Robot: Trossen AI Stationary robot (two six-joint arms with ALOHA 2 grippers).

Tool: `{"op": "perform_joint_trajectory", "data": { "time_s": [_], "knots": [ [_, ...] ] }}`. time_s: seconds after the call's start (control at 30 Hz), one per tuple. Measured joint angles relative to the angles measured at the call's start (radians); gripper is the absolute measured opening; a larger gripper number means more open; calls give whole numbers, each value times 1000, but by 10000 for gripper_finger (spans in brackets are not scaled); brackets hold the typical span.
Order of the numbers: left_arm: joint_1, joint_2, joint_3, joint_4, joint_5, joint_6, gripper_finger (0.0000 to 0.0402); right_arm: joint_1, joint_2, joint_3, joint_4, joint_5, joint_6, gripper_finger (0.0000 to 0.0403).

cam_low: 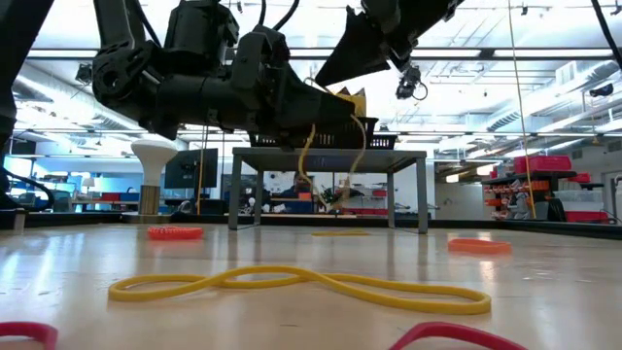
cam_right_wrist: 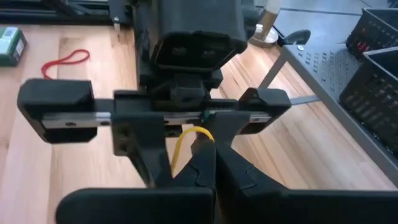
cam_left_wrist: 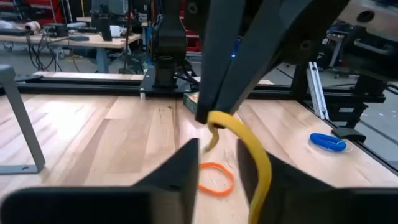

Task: Pick & Place Office Desk Supplies
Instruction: Put the yellow rubber band into the top left black basket on the shelf

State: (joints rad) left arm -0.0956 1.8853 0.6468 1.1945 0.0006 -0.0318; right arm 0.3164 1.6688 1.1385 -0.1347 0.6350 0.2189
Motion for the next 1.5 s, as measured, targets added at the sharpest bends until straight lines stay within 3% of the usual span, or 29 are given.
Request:
{"op": "perform_joint_trajectory", "data": {
  "time_s": [0.2,0.47,0.67,0.77,0.93,1.1,1.27,1.5],
  "knots": [
    [1,0,-6,0,0,22,12,15,0,0,4,54,1,7],
    [7,-20,-44,12,-9,4,5,55,-47,2,-19,194,8,60],
    [35,-172,-64,-186,-87,20,4,96,-105,1,-115,282,1,102],
    [50,-306,-65,-322,-115,62,4,112,-110,0,-166,294,10,85],
    [92,-556,-51,-535,-156,101,4,122,-104,0,-186,298,11,12],
    [184,-746,38,-788,-164,174,4,125,-104,-1,-180,297,17,13],
    [338,-788,196,-980,-126,257,4,125,-104,-1,-183,288,34,5],
    [580,-683,401,-1069,19,359,4,125,-103,-1,-179,285,37,4]
  ]
}}
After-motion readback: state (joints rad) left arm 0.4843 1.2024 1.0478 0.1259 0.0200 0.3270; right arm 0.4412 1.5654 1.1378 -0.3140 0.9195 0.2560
